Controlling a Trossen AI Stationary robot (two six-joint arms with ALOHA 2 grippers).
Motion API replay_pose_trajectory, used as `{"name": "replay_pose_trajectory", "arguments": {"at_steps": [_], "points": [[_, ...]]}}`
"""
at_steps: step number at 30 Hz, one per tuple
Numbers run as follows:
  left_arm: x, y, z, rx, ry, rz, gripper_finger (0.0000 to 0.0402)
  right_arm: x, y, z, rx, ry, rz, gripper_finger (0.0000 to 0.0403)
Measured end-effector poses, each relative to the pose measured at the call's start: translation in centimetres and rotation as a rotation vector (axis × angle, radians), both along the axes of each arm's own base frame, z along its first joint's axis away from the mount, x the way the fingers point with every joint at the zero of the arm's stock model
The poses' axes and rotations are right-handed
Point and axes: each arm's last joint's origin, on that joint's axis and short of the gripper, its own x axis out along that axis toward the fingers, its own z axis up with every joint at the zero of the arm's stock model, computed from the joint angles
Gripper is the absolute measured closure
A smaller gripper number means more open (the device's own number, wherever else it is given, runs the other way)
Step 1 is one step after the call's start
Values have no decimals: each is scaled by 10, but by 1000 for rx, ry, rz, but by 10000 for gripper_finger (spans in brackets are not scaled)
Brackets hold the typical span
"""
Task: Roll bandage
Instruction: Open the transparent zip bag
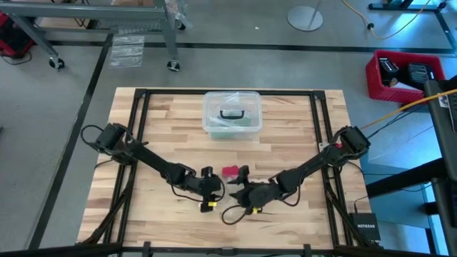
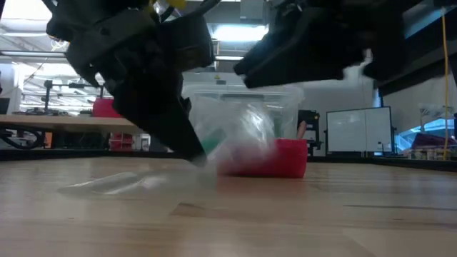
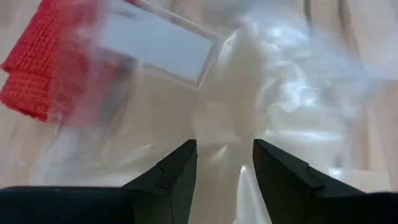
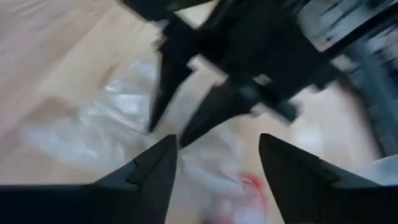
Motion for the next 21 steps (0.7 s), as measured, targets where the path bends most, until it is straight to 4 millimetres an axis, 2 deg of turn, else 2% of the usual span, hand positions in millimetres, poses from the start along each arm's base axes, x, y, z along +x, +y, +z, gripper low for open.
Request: {"name": "replay_pose_trajectory", "arguments": {"at_steps": [7,12,15,18,21], "points": [[-1,1,-3,43,-1,3,302,-15,-3,-14,236,320,-109,172],[5,-2,9,50,-45,-21,329,-39,7,-17,337,491,-185,188],[13,-5,19,57,-98,-47,330,-53,19,-24,293,458,-196,198],[18,-7,25,64,-174,-79,318,-57,28,-38,291,300,-178,206],[18,-8,21,76,-163,-88,295,-58,21,-55,322,230,-203,213]]}}
